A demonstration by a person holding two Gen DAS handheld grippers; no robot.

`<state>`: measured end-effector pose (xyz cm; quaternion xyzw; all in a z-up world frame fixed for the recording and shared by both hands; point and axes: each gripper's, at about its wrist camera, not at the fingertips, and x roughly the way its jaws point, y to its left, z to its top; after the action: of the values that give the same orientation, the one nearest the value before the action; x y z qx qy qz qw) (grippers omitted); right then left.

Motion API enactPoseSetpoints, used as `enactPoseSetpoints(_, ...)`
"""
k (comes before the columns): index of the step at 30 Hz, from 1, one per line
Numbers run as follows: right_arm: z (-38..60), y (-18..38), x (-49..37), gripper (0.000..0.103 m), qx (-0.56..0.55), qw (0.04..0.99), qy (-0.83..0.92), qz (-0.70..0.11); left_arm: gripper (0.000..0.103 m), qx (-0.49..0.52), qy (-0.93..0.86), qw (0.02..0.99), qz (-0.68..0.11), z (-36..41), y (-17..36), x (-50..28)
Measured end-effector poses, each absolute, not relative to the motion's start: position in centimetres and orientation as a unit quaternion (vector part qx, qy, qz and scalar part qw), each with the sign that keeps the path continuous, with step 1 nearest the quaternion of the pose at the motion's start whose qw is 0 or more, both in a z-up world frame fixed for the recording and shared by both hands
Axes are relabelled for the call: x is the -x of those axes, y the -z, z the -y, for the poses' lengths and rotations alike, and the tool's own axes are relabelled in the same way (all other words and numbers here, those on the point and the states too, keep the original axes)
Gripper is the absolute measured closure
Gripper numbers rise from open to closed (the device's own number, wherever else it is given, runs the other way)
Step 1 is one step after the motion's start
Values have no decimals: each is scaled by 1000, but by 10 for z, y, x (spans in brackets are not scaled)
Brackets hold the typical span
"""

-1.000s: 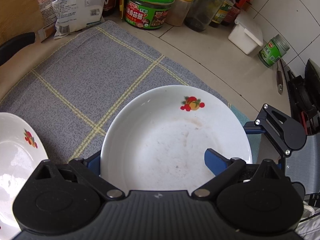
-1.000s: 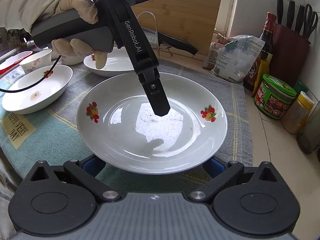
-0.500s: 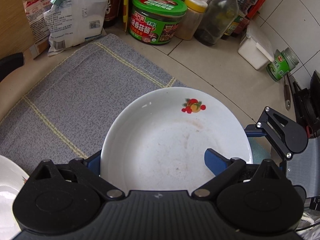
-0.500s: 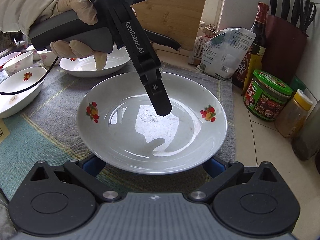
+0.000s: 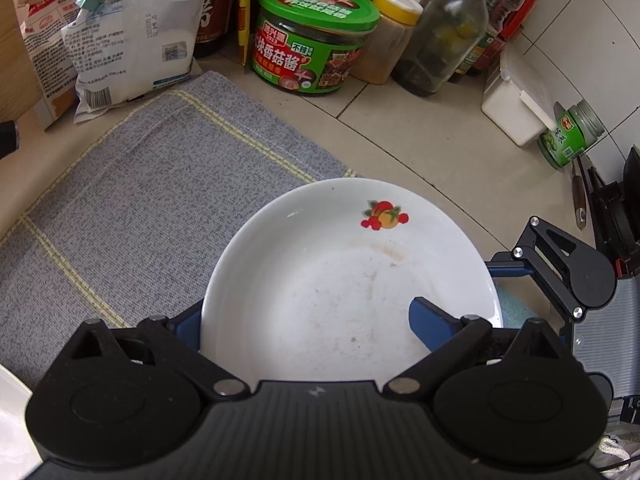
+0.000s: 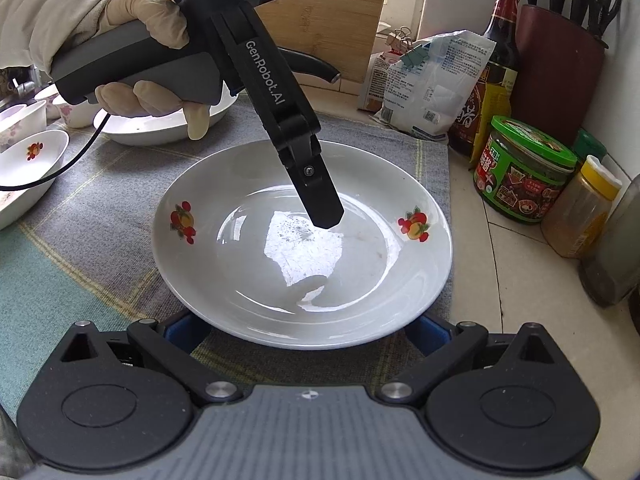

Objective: Organize plates and bowls
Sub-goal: 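Lift the gripped plate with the left gripper and carry it across the towel, then lower the plate onto the towel and open the left gripper, then reach the right gripper to the brown-stained plate and grip its rim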

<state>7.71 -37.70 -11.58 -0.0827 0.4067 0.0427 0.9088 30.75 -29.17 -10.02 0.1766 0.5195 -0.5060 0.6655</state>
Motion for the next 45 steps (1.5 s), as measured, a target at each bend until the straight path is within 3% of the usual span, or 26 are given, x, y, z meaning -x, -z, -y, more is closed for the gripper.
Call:
enactPoseSetpoints(15,382,114,-66,0,34,906,-6,-423,3,-165,474,733,-459,250,71,-288)
enactPoseSetpoints(22,373,108,-48,0,-4,910,39,-412,2,-138,441,804,-374,198,34,-227)
enactPoseSetpoints(31,332,103,-37,0,48,908,35,-414,1,-120,360,863,-334,139,33,-148)
enactPoseSetpoints(45,231,93,-50,0,109,901,42,-417,1,-103,283,899,-317,17,45,-97)
